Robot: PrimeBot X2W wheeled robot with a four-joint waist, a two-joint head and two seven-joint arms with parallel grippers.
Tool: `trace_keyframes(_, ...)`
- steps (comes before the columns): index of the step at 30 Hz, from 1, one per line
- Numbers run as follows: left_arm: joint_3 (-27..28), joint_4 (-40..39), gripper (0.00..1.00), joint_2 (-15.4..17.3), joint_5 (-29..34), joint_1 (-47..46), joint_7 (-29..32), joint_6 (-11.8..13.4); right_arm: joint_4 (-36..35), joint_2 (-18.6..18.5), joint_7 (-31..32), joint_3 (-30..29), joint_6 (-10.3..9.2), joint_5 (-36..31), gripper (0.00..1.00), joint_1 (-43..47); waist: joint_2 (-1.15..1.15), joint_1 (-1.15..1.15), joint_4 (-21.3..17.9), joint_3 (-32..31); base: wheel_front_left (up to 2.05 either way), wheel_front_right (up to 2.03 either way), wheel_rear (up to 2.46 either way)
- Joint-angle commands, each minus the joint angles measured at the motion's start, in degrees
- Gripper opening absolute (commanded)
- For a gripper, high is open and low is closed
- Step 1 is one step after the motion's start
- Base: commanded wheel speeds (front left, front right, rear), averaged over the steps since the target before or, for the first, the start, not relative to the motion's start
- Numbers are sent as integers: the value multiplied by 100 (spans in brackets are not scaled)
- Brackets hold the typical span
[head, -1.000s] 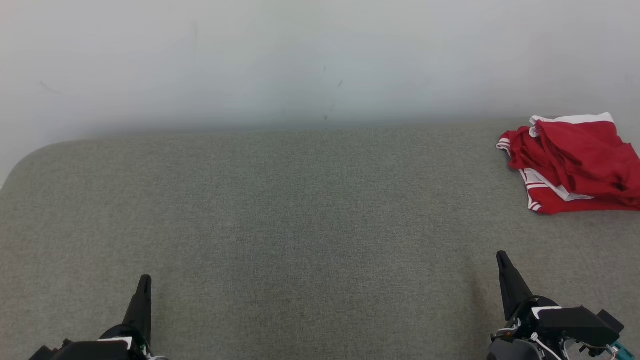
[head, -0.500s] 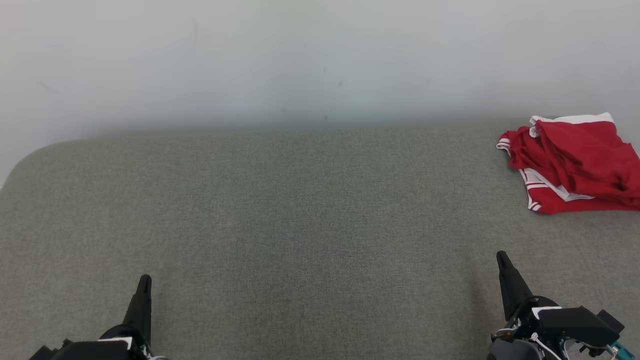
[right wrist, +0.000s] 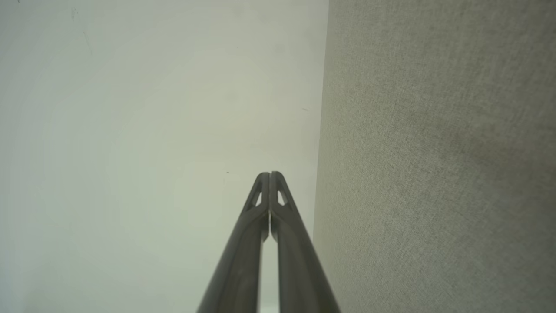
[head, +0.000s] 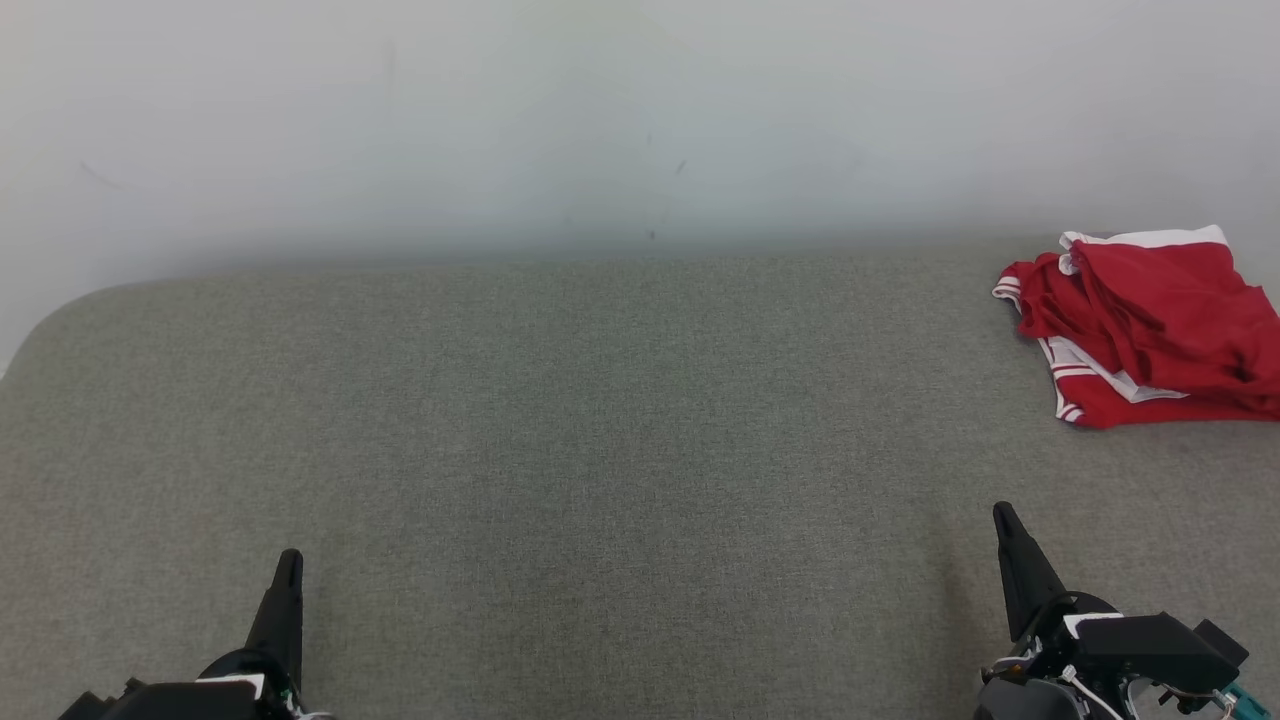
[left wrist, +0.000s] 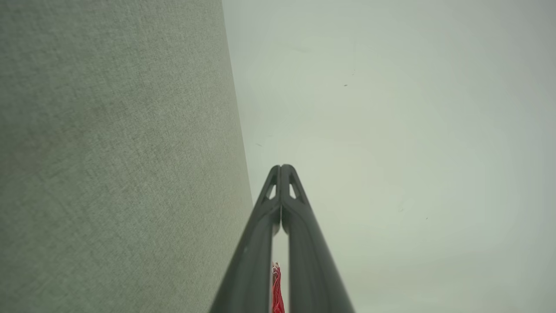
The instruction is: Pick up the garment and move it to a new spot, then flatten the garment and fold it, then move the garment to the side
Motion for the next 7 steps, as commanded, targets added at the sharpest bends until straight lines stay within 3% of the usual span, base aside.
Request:
trace_keyframes(1, 18, 5, 0, -14, 32, -56, 25, -8, 5, 3, 3, 3, 4, 11, 0, -27, 0, 0, 0, 0, 0, 0, 0)
trace_keyframes(7, 20, 6, 0, -14, 33, -56, 21, -8, 5, 3, 3, 4, 4, 11, 0, -27, 0, 0, 0, 0, 0, 0, 0)
